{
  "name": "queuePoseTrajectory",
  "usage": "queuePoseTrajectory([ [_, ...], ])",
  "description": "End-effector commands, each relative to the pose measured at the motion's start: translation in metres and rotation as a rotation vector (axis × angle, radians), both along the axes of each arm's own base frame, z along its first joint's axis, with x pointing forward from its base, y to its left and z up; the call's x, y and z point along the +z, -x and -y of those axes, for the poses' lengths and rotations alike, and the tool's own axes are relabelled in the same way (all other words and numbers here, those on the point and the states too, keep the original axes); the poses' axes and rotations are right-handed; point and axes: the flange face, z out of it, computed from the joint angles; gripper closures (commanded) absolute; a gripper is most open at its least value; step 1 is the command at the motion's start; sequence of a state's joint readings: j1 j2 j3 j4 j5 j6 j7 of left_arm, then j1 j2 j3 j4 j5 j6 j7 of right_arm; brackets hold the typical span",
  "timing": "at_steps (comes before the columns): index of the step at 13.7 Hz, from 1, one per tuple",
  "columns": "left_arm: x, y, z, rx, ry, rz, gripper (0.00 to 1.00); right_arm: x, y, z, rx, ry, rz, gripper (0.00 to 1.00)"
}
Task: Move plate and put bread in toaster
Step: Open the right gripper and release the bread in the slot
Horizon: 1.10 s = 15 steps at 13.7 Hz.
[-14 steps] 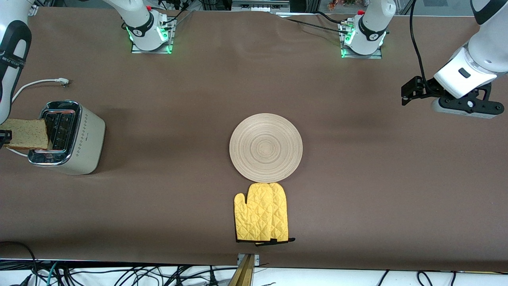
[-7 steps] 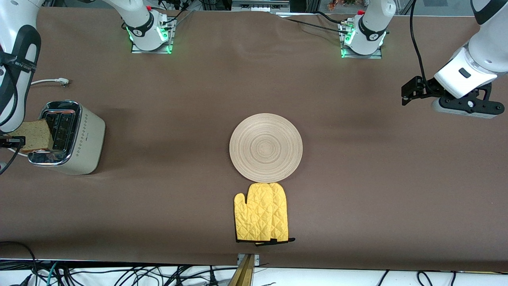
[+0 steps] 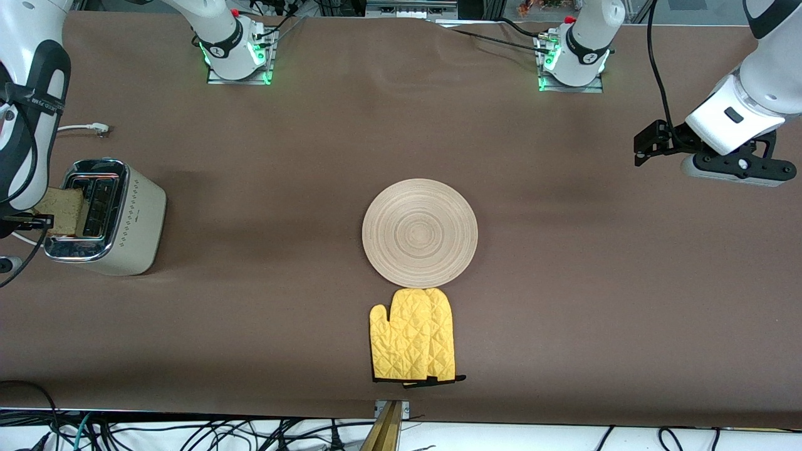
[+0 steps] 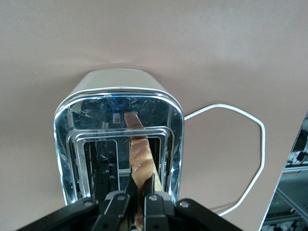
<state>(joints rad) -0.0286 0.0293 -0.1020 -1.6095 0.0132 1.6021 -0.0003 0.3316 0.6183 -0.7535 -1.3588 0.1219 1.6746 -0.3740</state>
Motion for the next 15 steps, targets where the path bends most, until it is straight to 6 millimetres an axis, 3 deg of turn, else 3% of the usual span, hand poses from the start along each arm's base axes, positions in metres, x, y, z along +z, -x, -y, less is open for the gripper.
queuePoseTrajectory([
  [1, 0.008, 0.002, -0.002, 0.003, -0.035, 0.003, 0.00, -0.011, -0.004, -0.009, -0.044, -0.013, 0.001, 1.00],
  [2, 0.008, 0.002, -0.002, 0.003, -0.035, 0.003, 0.00, -0.012, -0.004, -0.011, -0.058, -0.011, 0.001, 1.00],
  [4, 0.008, 0.002, -0.001, 0.002, -0.035, 0.003, 0.00, -0.016, -0.005, -0.013, -0.095, -0.005, 0.003, 0.84],
  [6, 0.008, 0.002, -0.001, 0.002, -0.035, 0.003, 0.00, -0.023, -0.006, -0.013, -0.092, -0.016, -0.005, 0.00],
  [9, 0.008, 0.001, -0.002, 0.002, -0.034, 0.003, 0.00, -0.011, -0.005, -0.021, -0.077, -0.028, 0.004, 0.00],
  [12, 0.008, 0.001, -0.001, 0.000, -0.034, 0.003, 0.00, 0.024, 0.001, -0.026, -0.074, -0.070, 0.037, 0.00],
  [15, 0.009, 0.001, -0.001, 0.002, -0.034, 0.006, 0.00, 0.047, 0.001, -0.071, -0.039, -0.184, 0.067, 0.00],
])
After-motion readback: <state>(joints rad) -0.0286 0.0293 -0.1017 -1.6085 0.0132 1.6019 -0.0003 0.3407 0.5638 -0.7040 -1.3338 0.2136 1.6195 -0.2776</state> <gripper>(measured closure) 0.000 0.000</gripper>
